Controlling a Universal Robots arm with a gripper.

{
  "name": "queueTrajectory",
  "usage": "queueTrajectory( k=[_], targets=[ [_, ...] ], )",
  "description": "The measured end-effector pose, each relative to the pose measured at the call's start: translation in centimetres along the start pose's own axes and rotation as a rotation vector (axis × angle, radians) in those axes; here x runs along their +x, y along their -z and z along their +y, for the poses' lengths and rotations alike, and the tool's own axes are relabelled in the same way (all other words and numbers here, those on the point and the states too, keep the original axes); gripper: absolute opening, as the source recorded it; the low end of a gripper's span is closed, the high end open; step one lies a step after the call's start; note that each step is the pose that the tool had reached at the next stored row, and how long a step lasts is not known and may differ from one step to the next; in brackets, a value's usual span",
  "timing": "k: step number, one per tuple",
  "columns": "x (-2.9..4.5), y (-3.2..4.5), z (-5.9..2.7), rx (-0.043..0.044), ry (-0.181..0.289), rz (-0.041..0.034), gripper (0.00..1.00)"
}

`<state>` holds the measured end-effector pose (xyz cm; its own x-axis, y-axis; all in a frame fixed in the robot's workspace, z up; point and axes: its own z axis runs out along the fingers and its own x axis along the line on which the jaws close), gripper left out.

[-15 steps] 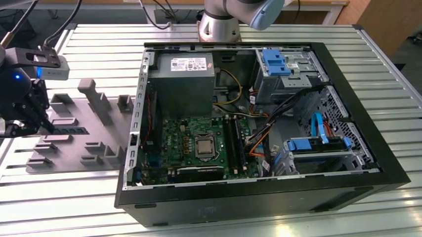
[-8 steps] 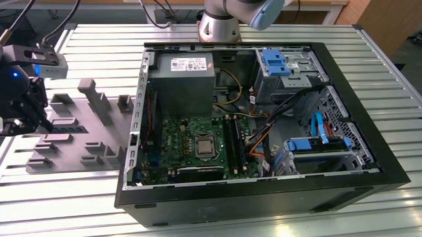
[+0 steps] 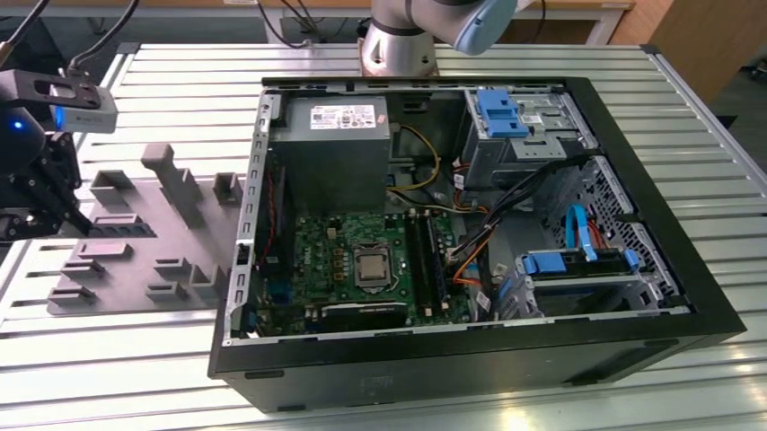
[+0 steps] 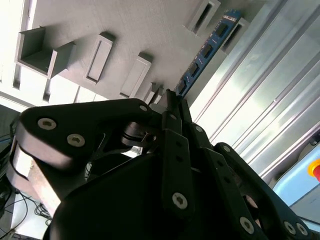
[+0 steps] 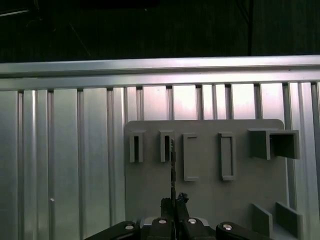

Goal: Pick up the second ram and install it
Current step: 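Pick up the second ram and move it above second insertion slot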

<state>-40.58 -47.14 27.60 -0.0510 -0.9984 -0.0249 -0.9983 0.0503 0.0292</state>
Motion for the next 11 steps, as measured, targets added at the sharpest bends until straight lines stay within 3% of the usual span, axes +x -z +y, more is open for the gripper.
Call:
queueTrajectory(
  k=[11],
  targets=[
    [-0.05, 2.05, 0.06, 0.0, 0.0, 0.0, 0.14]
  ],
)
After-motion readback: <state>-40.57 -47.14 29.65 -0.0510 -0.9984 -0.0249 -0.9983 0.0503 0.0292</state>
